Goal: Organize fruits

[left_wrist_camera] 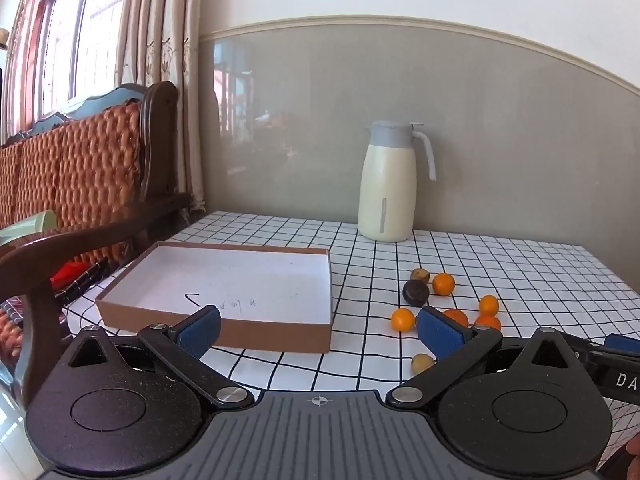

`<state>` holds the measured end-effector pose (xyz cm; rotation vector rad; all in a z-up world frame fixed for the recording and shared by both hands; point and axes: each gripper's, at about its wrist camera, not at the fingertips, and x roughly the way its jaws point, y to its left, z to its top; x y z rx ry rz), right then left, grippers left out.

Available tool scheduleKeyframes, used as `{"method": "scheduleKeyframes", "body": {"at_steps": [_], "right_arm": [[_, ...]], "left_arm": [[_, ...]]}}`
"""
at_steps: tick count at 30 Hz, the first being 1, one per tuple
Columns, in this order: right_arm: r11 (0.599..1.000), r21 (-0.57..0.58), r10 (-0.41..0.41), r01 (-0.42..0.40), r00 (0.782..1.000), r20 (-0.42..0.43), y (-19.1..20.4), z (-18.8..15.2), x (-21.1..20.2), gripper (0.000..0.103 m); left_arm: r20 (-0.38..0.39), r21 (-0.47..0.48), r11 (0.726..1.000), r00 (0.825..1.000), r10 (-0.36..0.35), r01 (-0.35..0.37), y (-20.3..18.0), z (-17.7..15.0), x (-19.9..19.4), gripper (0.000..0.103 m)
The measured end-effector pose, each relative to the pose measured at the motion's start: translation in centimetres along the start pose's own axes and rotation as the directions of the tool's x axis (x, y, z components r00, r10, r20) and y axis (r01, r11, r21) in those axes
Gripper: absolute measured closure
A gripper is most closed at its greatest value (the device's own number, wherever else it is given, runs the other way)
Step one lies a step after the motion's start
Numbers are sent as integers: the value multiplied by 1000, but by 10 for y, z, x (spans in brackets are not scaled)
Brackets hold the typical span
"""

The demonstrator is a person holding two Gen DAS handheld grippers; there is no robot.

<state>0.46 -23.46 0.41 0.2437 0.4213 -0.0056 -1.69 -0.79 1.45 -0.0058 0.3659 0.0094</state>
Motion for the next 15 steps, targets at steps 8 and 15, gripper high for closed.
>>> {"method": "scheduleKeyframes", "body": {"at_steps": [8, 15], "right_arm": [[999, -40, -8, 8, 1000, -18, 38, -30, -13, 6], [999, -43, -1, 0, 1000, -26, 41, -29, -10, 6]], "left_arm": [[-20, -24, 1000, 1000, 11, -12, 9, 3, 1, 0], [-33, -37, 999, 999, 17, -18, 11, 4, 4, 0]]}}
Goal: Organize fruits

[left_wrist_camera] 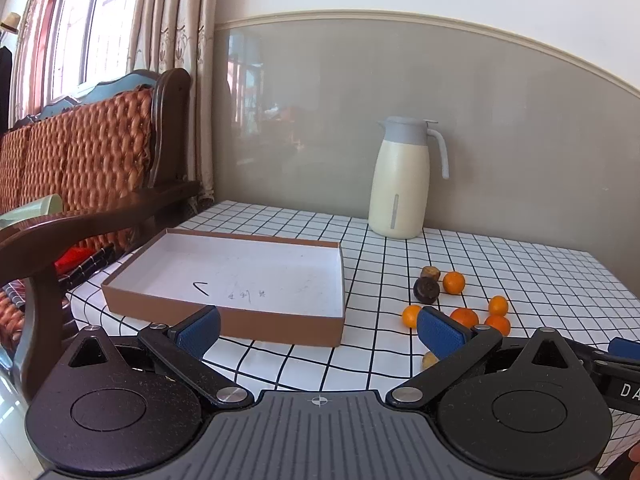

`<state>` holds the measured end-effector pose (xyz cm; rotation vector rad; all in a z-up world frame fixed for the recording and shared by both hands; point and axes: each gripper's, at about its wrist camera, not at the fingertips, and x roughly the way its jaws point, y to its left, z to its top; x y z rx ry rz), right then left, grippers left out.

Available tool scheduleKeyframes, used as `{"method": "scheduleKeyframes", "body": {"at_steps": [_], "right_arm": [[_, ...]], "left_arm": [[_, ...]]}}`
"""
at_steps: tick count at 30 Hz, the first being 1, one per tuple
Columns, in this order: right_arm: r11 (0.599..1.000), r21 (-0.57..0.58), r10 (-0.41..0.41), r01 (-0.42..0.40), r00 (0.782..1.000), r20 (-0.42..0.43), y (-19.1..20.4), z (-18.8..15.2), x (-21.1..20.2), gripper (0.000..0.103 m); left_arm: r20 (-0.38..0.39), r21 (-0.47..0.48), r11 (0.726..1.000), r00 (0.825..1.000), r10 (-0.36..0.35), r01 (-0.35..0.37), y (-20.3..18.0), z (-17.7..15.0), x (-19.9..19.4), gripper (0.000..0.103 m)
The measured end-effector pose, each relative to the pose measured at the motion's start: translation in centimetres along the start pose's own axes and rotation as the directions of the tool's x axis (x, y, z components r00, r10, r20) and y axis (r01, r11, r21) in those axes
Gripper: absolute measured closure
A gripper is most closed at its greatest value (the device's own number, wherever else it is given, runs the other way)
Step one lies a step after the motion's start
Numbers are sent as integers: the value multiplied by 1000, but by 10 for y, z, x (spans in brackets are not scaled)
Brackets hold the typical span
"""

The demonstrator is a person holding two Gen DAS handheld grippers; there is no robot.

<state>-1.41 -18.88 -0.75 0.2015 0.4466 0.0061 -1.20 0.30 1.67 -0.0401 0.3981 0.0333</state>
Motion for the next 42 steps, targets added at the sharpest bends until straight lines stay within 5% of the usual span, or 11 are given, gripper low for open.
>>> {"method": "scheduleKeyframes", "body": {"at_steps": [42], "right_arm": [[1000, -2, -5, 5, 1000, 0, 1, -1, 3, 6]], "left_arm": [[-8, -10, 1000, 1000, -3, 2, 5, -2, 4, 0]]}}
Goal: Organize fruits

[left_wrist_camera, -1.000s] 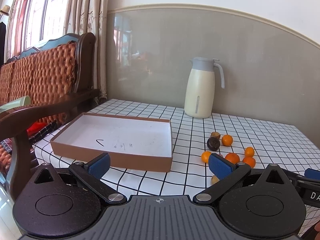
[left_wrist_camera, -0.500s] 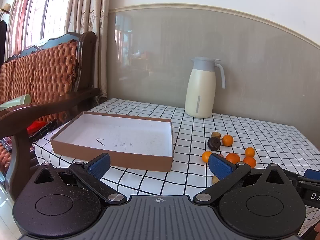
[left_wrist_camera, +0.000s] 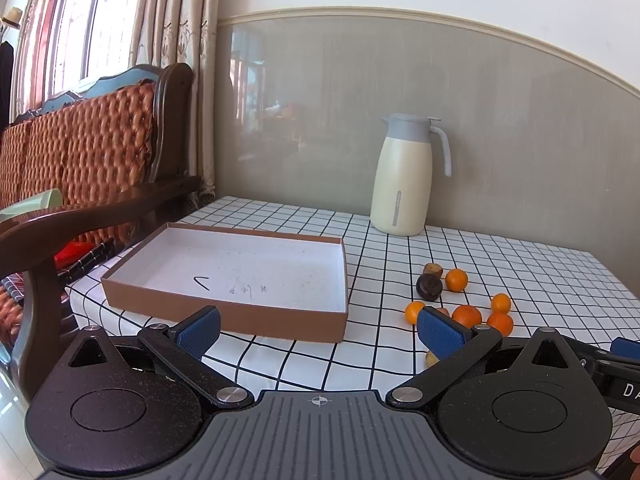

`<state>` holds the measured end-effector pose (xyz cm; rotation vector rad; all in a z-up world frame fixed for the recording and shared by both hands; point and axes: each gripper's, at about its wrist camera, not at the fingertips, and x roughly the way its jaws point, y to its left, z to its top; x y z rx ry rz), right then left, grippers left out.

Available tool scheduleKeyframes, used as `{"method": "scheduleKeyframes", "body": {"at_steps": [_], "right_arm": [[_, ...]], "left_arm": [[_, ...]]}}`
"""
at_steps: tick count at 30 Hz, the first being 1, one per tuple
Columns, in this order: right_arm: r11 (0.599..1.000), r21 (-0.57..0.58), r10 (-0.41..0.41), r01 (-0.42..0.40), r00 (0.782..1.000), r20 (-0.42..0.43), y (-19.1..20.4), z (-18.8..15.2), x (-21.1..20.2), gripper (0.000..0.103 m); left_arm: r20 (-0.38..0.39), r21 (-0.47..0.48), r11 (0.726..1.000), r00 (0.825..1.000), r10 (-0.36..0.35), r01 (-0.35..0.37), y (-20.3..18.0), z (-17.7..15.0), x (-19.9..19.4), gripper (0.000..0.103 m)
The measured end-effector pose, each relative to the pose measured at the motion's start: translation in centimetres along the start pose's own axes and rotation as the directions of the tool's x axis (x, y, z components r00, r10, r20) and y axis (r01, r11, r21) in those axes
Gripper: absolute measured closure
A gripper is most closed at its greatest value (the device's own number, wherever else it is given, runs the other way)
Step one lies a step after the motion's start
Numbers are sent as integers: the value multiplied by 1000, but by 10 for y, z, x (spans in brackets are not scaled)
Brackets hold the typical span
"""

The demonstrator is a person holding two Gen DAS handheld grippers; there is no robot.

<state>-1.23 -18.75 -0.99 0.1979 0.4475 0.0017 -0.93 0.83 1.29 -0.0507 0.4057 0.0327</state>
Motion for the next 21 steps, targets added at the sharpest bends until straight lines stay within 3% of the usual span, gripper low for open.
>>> {"method": "scheduleKeyframes", "body": {"at_steps": [21], "right_arm": [[1000, 4, -14, 14, 1000, 1, -1, -1, 0, 6]], "left_arm": [[-2, 7, 1000, 1000, -5, 5, -1, 0, 2, 0]]}}
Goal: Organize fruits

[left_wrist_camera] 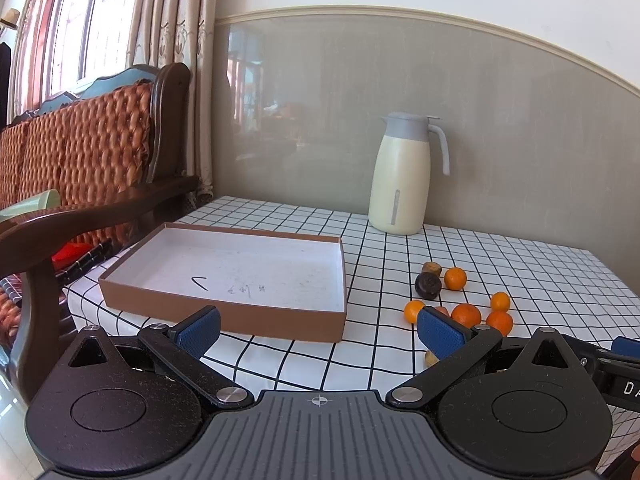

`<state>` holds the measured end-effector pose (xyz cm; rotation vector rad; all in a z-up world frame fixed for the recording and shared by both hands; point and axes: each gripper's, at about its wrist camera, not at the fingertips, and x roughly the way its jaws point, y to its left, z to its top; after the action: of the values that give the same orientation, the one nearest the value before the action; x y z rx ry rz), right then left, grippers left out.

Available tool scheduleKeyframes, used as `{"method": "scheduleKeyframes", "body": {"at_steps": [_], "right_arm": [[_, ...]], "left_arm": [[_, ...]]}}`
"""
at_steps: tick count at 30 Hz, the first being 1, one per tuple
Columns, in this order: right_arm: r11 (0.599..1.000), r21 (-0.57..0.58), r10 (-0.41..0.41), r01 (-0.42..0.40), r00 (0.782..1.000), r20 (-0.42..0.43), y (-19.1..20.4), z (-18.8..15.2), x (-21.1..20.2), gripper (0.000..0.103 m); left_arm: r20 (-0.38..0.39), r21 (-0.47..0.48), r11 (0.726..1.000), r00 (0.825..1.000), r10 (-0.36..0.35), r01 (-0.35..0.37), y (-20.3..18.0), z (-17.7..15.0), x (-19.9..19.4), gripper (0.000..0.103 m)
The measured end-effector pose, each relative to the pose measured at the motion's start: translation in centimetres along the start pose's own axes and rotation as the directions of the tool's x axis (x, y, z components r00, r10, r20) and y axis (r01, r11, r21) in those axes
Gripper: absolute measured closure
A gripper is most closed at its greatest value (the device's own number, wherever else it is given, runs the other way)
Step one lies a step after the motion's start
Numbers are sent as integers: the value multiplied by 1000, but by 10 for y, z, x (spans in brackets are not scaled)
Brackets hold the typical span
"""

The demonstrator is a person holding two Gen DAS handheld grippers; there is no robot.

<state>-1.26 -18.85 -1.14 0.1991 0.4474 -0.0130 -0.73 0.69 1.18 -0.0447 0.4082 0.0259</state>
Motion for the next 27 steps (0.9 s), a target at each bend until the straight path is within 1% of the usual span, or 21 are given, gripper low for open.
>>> {"method": "scheduleKeyframes", "body": {"at_steps": [9, 16, 20, 24, 27], "right_arm": [[1000, -4, -11, 11, 1000, -1, 1, -2, 1, 6], [999, -15, -38, 38, 999, -2, 0, -4, 4, 6], [999, -37, -36, 36, 999, -2, 1, -7, 7, 6], [999, -20, -25, 25, 1000, -3, -2, -9, 11, 6], [999, -15, -36, 36, 999, -11, -4, -11, 15, 6]], "left_arm": [[-5, 12, 1000, 1000, -6, 6, -1, -1, 4, 0], [-8, 25, 1000, 1000, -10, 10, -1, -3, 8, 0], [-17, 49, 999, 1000, -16, 17, -4, -7, 15, 0], [-34, 62, 998, 999, -32, 34, -9, -11, 26, 0], [-47, 81, 996, 998, -42, 45, -14, -15, 36, 0]]}}
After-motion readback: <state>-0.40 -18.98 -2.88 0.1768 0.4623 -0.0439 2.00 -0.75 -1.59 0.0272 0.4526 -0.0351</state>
